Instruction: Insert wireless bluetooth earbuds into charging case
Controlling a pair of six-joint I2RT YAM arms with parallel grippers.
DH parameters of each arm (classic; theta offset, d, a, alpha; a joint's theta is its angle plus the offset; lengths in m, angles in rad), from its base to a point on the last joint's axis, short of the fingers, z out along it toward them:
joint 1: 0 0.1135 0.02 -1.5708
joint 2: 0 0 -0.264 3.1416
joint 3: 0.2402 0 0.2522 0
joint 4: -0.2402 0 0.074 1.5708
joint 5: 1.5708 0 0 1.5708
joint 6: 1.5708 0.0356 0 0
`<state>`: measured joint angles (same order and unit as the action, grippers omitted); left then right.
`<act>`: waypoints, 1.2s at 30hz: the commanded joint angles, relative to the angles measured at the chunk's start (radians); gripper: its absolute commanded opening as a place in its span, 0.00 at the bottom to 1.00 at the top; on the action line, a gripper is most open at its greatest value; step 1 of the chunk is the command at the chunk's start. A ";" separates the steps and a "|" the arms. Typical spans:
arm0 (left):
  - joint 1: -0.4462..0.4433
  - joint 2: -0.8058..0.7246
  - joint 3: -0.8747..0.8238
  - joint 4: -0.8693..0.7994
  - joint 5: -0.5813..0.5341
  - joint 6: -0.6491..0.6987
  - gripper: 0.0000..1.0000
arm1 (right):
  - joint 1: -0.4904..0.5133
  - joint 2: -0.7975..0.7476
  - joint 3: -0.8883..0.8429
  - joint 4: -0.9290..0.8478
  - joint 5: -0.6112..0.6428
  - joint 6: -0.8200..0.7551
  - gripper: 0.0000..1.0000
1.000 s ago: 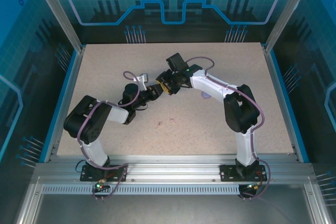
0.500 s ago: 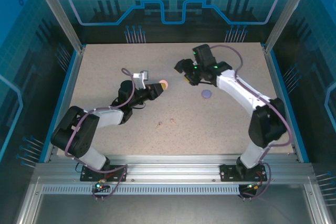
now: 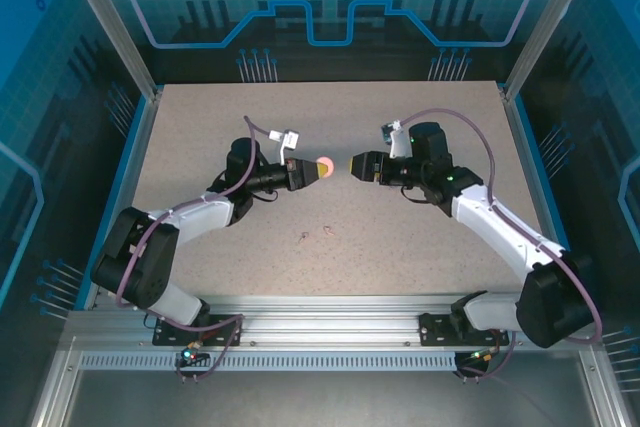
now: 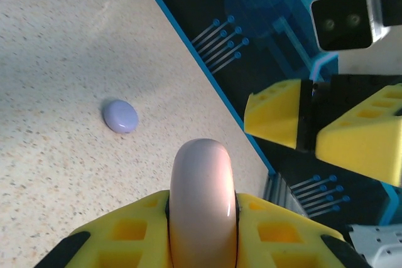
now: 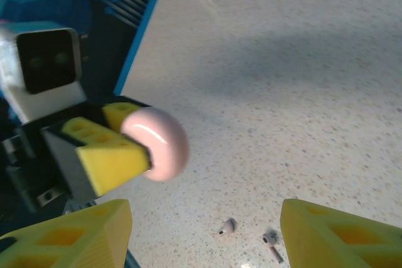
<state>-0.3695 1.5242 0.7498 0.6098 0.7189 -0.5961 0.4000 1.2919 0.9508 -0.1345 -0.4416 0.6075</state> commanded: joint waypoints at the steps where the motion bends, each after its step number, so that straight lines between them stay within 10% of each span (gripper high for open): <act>1: -0.003 -0.038 0.034 -0.047 0.094 0.038 0.00 | -0.002 -0.002 -0.033 0.092 -0.099 -0.065 0.64; 18: -0.004 -0.068 0.044 -0.067 0.131 0.050 0.00 | 0.094 0.137 0.035 0.126 -0.051 -0.057 0.62; 36: -0.012 -0.098 0.048 -0.092 0.148 0.074 0.00 | -0.030 0.147 -0.053 0.161 -0.034 0.015 0.57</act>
<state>-0.3714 1.4433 0.7696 0.5102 0.8368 -0.5625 0.3786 1.4769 0.9047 0.0189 -0.4641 0.6136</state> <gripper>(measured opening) 0.231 0.568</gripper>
